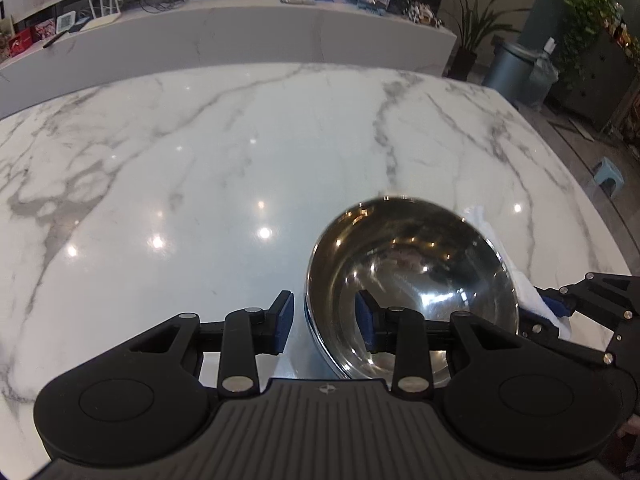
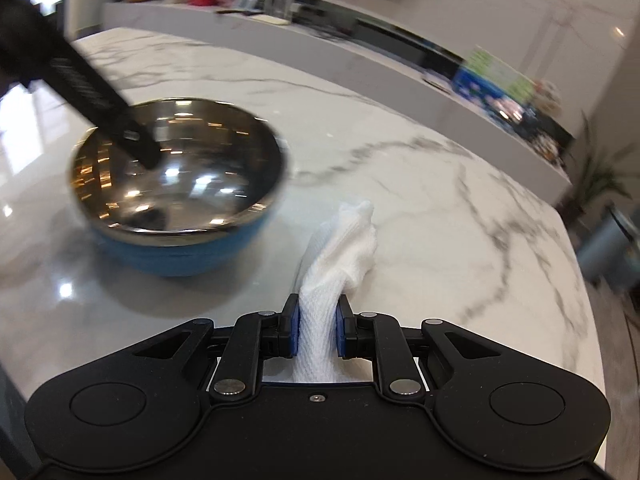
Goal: Clean bowl
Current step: 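Open the left gripper and release the bowl rim, lifting away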
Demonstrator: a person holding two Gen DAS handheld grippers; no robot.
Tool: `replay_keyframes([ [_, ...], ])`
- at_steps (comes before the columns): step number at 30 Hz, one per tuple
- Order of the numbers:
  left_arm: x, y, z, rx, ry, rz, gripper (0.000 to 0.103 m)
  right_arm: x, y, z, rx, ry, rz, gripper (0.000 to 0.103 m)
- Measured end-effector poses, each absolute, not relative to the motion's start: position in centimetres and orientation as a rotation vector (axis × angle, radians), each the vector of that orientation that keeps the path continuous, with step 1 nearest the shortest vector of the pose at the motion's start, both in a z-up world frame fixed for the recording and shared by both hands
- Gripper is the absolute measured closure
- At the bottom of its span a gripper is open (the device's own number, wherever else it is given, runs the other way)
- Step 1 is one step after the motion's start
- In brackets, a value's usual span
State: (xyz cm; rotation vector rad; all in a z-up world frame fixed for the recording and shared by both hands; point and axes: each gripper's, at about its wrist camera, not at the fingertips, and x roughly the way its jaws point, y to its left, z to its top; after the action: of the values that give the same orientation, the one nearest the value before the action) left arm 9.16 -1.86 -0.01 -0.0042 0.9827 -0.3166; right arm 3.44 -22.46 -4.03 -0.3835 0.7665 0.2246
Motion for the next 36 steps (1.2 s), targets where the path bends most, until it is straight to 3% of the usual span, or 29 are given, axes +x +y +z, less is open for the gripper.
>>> replay_keyframes([
  [14,8.6,-0.7,0.8,-0.128,0.938,-0.285,0.05,3.5,-23.8,-4.5,-0.23,0.84,0.199,0.084],
  [16,8.6,-0.4,0.8,-0.153,0.93,-0.282,0.041,3.8,-24.1,-4.5,-0.211,0.846,0.19,0.075],
  [18,8.4,-0.2,0.9,-0.169,0.905,-0.282,0.037,4.1,-24.4,-4.6,-0.192,0.855,0.179,0.051],
  [21,8.2,0.0,1.1,-0.173,0.897,-0.273,0.028,4.1,-24.8,-4.4,-0.165,0.867,0.172,0.051],
  [25,8.0,0.3,1.4,-0.178,0.89,-0.247,0.024,4.3,-25.3,-3.7,-0.122,0.869,0.14,0.05],
  [34,7.4,0.9,1.8,-0.16,0.889,-0.177,0.021,4.6,-25.8,-1.8,-0.028,0.882,0.084,0.028],
  [36,7.3,1.1,1.8,-0.159,0.886,-0.166,0.021,4.6,-25.9,-1.6,-0.009,0.88,0.073,0.014],
])
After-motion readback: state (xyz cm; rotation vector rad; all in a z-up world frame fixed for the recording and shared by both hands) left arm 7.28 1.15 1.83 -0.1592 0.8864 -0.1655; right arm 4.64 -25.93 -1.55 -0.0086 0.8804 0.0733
